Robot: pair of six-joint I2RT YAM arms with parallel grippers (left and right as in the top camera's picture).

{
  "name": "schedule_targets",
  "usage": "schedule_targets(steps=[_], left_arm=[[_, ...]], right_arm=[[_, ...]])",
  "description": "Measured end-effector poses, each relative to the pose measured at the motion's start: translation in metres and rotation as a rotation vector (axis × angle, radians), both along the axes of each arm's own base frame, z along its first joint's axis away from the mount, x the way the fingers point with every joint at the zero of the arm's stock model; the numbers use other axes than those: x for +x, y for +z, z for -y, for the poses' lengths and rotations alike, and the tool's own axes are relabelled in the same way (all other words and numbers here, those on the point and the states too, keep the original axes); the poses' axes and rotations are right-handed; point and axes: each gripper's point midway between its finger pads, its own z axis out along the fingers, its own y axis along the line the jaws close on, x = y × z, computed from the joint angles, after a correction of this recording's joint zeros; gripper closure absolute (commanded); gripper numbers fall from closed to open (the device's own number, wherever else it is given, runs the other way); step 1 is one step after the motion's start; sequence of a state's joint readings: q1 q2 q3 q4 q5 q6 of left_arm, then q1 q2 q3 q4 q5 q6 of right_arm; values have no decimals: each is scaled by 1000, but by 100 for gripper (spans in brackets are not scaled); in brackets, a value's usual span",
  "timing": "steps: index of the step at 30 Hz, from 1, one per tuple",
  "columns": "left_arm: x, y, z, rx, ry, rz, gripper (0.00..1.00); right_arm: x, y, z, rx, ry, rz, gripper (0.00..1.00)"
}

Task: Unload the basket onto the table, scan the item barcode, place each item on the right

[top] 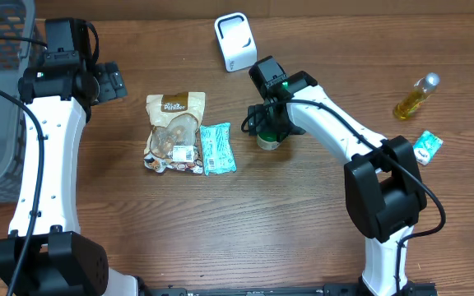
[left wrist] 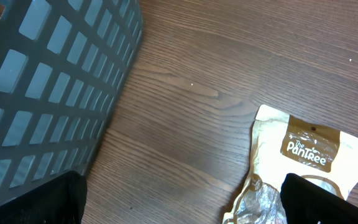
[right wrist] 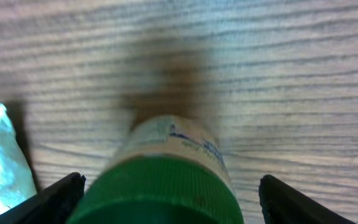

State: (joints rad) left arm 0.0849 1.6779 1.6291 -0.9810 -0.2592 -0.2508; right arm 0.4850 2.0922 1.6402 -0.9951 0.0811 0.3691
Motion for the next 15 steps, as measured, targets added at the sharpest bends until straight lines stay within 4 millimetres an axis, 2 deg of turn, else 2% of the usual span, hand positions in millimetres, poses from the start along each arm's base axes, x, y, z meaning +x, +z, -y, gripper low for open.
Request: schedule_targets(steps=[3, 10, 15], left_arm=[[0, 0, 0, 0, 0, 0, 1], [0, 0, 0, 0, 0, 0, 1], [0, 0, 0, 0, 0, 0, 0]], right_arm=[[1, 0, -1, 4, 15, 5, 21], [11, 3, -7, 25, 33, 46, 24], [5, 1, -5, 9, 52, 23, 28]])
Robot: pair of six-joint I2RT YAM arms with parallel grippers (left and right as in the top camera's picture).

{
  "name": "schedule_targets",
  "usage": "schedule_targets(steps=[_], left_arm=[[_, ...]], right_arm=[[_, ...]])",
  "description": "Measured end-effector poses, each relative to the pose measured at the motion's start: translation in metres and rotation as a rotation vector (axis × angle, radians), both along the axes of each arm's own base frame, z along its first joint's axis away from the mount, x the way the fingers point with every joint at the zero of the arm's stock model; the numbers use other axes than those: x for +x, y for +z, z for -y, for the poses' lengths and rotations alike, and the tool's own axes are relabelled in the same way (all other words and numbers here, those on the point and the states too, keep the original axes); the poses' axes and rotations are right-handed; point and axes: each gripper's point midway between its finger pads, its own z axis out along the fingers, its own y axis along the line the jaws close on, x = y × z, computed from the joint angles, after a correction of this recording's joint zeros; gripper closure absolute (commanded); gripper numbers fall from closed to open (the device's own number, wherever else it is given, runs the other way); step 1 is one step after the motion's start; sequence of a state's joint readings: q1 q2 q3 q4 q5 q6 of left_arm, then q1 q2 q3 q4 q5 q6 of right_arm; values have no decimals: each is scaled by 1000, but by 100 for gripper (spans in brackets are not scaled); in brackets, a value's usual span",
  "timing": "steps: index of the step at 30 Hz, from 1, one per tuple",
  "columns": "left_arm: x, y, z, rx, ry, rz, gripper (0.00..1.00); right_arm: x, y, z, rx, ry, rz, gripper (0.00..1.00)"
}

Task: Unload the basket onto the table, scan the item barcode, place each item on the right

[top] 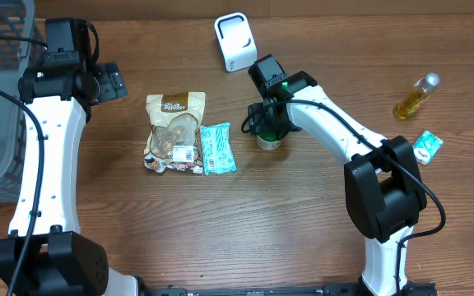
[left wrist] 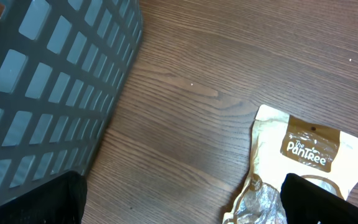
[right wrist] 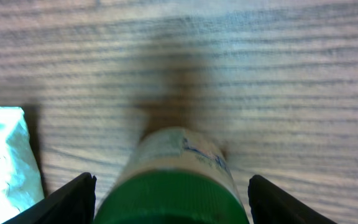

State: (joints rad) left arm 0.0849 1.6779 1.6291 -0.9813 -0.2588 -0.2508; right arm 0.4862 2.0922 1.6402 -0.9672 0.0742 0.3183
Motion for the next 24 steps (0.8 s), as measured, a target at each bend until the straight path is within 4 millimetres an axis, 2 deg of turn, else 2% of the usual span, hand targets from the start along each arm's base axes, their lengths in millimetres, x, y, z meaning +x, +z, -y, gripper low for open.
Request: schedule_targets(steps=[8, 12, 24], left_arm=[[0, 0, 0, 0, 0, 0, 1], [0, 0, 0, 0, 0, 0, 0], [0, 0, 0, 0, 0, 0, 0]], right_arm=[[-9, -2, 3, -13, 7, -38, 29], [-9, -2, 3, -13, 7, -38, 33], [-5, -1, 1, -3, 6, -20, 33]])
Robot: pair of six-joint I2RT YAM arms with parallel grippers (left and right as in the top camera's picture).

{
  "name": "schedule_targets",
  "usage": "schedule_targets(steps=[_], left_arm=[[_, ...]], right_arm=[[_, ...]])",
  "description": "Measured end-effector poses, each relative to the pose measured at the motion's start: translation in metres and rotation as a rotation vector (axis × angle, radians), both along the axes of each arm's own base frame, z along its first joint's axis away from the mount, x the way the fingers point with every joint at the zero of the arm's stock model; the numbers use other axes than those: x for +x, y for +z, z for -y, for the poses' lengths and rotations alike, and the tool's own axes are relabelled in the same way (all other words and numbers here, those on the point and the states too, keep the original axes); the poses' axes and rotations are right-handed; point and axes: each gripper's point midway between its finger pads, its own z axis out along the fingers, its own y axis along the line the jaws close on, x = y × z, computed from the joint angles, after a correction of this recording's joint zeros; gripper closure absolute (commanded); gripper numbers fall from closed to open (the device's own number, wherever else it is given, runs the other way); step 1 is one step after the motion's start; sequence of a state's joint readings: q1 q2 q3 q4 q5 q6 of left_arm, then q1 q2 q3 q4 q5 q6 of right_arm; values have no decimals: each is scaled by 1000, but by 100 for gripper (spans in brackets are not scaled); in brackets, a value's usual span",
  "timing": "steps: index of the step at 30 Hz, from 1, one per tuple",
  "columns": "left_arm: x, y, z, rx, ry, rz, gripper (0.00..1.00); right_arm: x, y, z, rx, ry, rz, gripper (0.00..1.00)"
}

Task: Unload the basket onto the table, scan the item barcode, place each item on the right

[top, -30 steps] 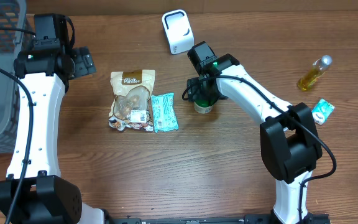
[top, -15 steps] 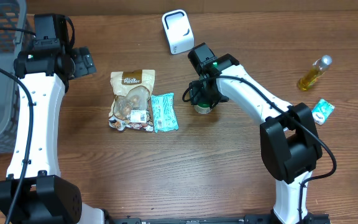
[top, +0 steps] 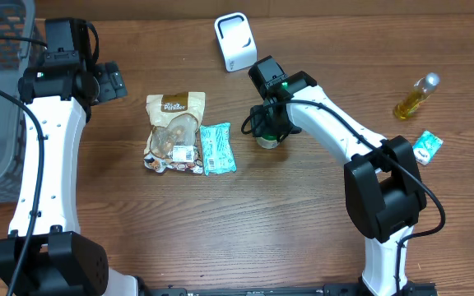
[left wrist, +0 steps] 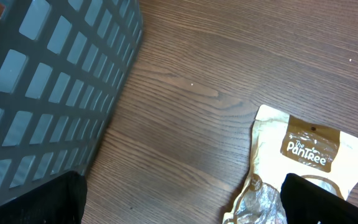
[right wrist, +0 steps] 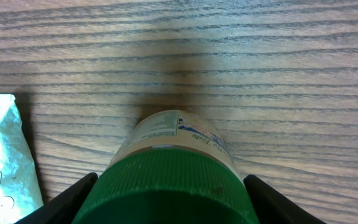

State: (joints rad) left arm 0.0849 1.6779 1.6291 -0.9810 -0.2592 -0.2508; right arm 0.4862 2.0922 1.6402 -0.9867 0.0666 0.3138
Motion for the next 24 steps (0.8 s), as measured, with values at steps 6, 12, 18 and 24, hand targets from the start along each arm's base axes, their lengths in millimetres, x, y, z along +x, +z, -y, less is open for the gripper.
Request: schedule_targets(steps=[6, 12, 18, 24], left_arm=[[0, 0, 0, 0, 0, 0, 0], [0, 0, 0, 0, 0, 0, 0], [0, 0, 0, 0, 0, 0, 0], [0, 0, 0, 0, 0, 0, 0]], right_arm=[[-5, -1, 3, -8, -21, -23, 33], [-16, -3, 10, -19, -141, -70, 33], [-20, -3, 13, -14, -274, -85, 21], [-20, -3, 12, -11, -284, -86, 8]])
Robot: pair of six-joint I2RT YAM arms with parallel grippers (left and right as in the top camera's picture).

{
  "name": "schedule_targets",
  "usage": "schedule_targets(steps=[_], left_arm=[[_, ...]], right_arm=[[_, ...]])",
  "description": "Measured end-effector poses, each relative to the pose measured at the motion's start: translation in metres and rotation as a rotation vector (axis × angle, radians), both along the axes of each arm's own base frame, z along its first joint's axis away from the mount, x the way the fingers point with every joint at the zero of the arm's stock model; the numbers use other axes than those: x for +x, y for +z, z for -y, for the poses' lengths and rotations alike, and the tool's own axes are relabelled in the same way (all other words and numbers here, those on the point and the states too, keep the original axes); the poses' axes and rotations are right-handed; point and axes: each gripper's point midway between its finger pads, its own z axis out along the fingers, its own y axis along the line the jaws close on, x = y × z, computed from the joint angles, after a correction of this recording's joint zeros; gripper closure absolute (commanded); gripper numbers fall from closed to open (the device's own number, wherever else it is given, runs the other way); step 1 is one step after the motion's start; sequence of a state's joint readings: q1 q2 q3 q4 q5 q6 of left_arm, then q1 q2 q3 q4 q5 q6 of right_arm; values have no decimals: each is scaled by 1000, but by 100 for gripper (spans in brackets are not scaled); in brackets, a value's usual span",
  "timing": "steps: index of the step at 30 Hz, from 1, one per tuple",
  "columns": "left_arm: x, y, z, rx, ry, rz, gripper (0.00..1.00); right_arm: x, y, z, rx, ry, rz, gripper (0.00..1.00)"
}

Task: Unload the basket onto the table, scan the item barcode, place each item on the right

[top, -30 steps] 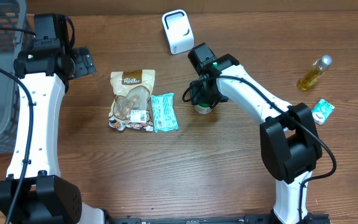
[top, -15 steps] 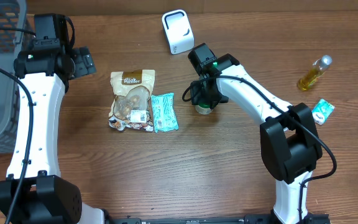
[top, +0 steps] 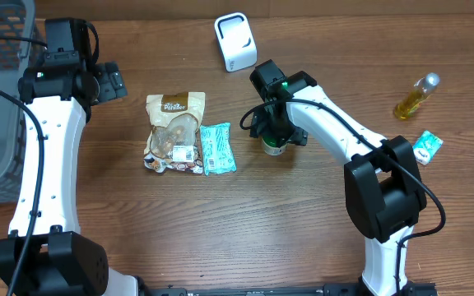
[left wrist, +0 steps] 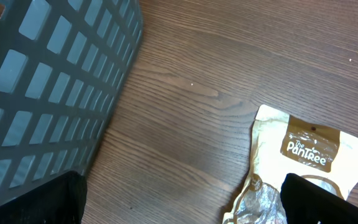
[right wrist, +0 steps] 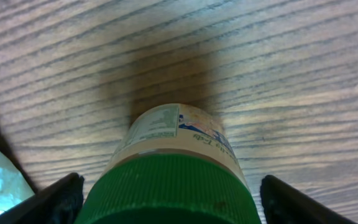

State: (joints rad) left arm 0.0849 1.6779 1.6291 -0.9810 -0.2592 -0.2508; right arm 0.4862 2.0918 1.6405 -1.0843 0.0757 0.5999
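Note:
A jar with a green cap [right wrist: 166, 186] and a pale label [right wrist: 173, 130] stands between the fingers of my right gripper [right wrist: 171, 202], which is shut on its cap. From overhead the jar [top: 274, 147] shows just below the right gripper [top: 272, 136], mid-table. The white barcode scanner [top: 234, 41] stands at the back, up and left of the jar. At the far left my left gripper [top: 110, 82] is open, its fingers [left wrist: 36, 199] wide apart over bare wood with nothing between them.
A tan snack pouch [top: 174, 131] and a teal packet [top: 217, 149] lie left of the jar. A yellow oil bottle [top: 416, 97] and a small teal packet [top: 426, 146] lie at the right. A grey mesh basket fills the left edge.
The right wrist has turned, so the wood grain runs slanted under it. The jar has shifted slightly right and toward the front with the gripper. The left arm has not moved.
My right gripper stood over the green-capped jar with its fingers wide on either side. Its fingers then came in closer to the cap at the two later moments. Now the jar has moved a little with the turned gripper. The left arm stayed still throughout.

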Motion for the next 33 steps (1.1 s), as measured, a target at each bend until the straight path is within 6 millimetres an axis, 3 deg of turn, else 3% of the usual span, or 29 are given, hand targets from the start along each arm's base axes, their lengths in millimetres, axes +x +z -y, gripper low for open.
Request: schedule_targets(steps=[9, 15, 33], left_arm=[[0, 0, 0, 0, 0, 0, 1], [0, 0, 0, 0, 0, 0, 1], [0, 0, 0, 0, 0, 0, 0]], right_arm=[[2, 0, 1, -6, -3, 10, 9], [8, -4, -2, 8, 0, 38, 17], [2, -13, 1, -1, 0, 24, 16]])
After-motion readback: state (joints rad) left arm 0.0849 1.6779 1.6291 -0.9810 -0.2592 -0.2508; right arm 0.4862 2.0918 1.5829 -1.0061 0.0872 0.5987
